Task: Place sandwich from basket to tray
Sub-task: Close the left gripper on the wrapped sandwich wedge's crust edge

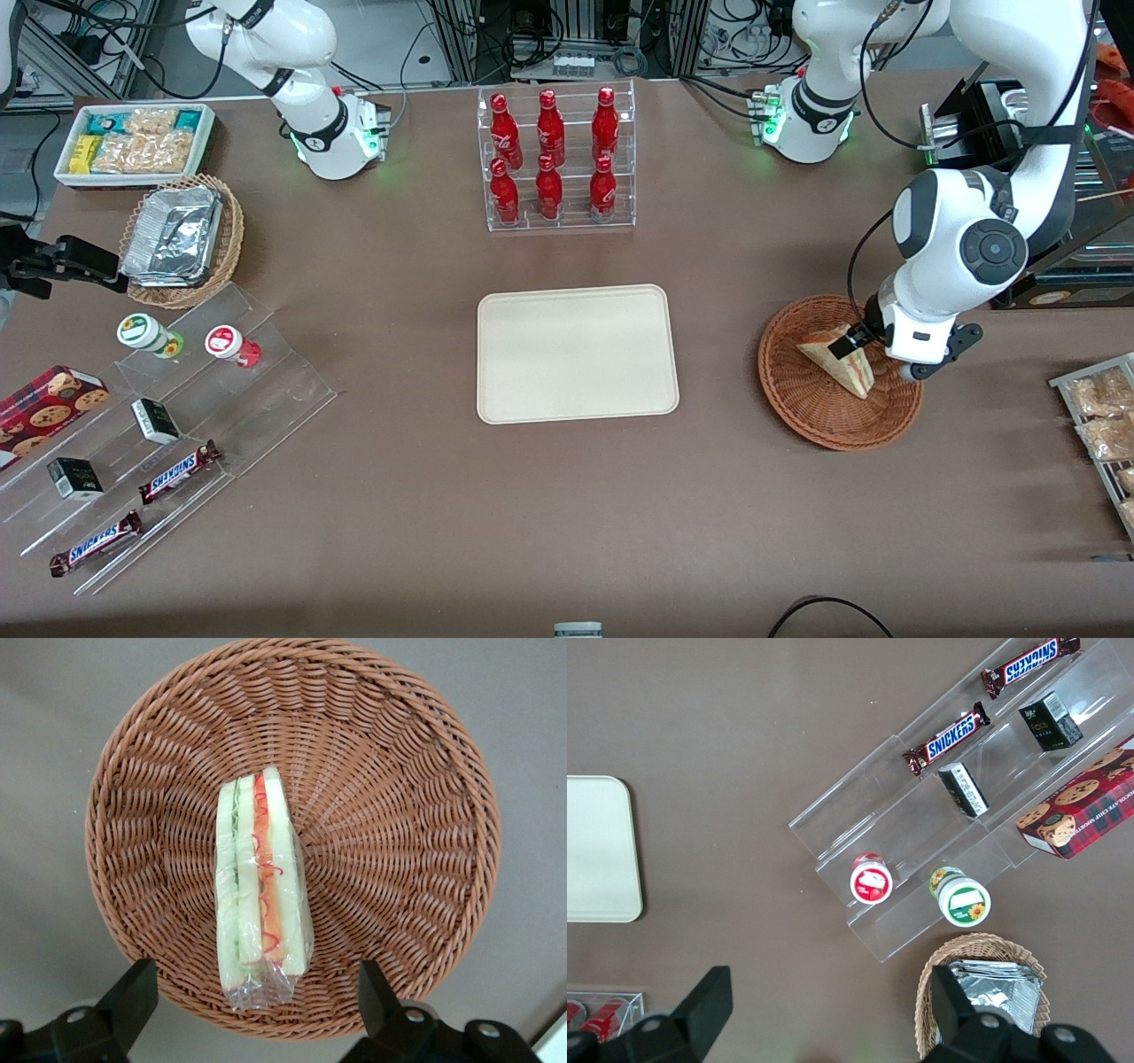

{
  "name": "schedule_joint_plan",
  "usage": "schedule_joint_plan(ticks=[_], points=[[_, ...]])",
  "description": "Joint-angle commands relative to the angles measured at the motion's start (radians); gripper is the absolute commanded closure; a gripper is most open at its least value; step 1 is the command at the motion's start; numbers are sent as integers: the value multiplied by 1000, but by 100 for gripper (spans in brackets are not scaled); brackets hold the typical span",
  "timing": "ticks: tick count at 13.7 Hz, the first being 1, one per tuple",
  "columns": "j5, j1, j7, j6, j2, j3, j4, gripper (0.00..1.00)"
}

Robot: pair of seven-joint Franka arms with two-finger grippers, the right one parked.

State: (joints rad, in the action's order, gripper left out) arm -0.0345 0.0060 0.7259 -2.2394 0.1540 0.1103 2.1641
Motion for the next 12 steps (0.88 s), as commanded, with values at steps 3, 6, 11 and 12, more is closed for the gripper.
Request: schedule_joint_plan(ticks=[3,6,11,12], points=[[-13,-6,49,-57,18,0,26,0],[-13,-6,66,-83,42,0,37,0],[-13,-5,70,-131,81,0,43,0],[-13,-6,70,-138,87,0,45,0]])
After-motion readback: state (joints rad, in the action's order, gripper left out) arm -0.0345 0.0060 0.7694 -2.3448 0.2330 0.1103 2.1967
